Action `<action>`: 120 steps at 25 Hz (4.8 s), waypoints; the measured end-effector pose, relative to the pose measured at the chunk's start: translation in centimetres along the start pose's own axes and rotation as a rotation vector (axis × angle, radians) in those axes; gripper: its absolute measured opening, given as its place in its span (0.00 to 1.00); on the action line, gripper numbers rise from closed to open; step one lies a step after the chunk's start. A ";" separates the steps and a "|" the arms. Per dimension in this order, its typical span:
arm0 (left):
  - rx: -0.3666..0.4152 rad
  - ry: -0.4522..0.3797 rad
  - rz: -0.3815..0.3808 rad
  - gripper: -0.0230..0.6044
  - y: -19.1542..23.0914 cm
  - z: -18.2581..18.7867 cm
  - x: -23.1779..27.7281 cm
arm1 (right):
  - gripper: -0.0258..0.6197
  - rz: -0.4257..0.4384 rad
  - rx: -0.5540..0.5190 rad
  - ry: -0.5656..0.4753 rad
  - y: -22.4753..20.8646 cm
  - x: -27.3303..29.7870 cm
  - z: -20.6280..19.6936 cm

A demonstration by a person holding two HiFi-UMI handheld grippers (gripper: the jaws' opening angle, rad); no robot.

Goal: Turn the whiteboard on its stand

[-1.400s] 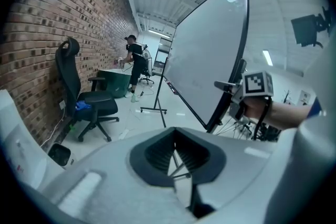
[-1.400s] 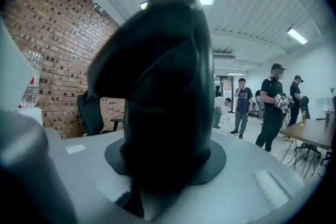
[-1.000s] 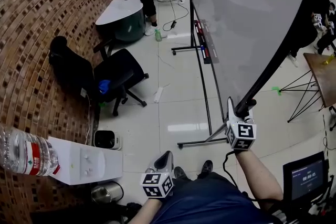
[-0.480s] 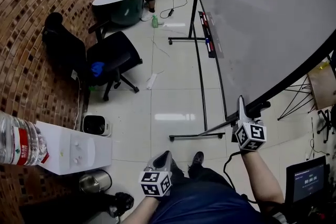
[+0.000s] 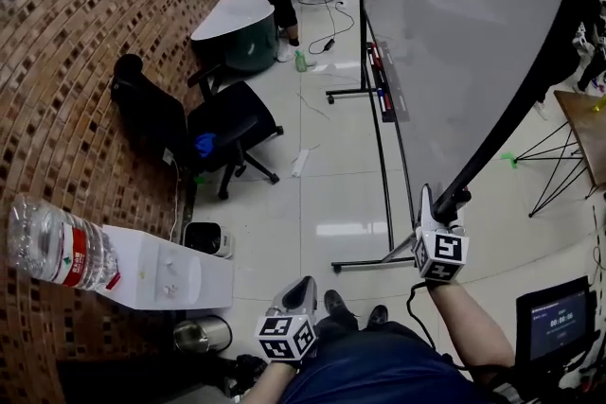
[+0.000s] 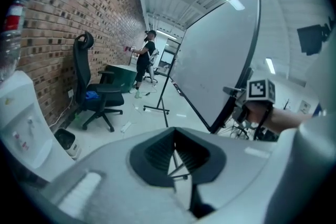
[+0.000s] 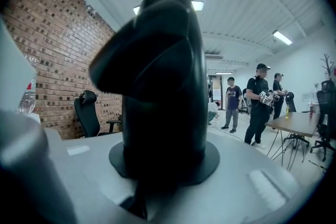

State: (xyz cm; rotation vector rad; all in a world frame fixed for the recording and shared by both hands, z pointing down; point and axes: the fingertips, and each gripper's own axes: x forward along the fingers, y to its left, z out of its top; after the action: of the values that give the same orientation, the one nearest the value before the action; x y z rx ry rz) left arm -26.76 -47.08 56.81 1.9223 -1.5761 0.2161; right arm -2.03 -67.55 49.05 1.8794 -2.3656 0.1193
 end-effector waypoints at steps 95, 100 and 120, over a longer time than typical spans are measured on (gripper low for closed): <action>-0.101 0.027 0.103 0.05 -9.7 -27.1 -32.8 | 0.19 0.015 0.000 0.003 -2.7 -35.4 -5.3; -0.131 0.057 0.050 0.05 -10.0 -30.0 -34.1 | 0.19 0.027 0.002 -0.003 -4.4 -37.4 -5.0; -0.052 0.075 0.042 0.05 -18.8 -33.6 -36.4 | 0.19 0.027 -0.007 -0.012 -5.3 -47.0 -6.5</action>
State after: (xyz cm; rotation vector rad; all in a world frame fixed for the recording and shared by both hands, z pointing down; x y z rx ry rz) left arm -10.38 3.30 58.08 1.8219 -1.5592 0.2595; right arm 13.86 -22.56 48.80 1.8506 -2.3974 0.1023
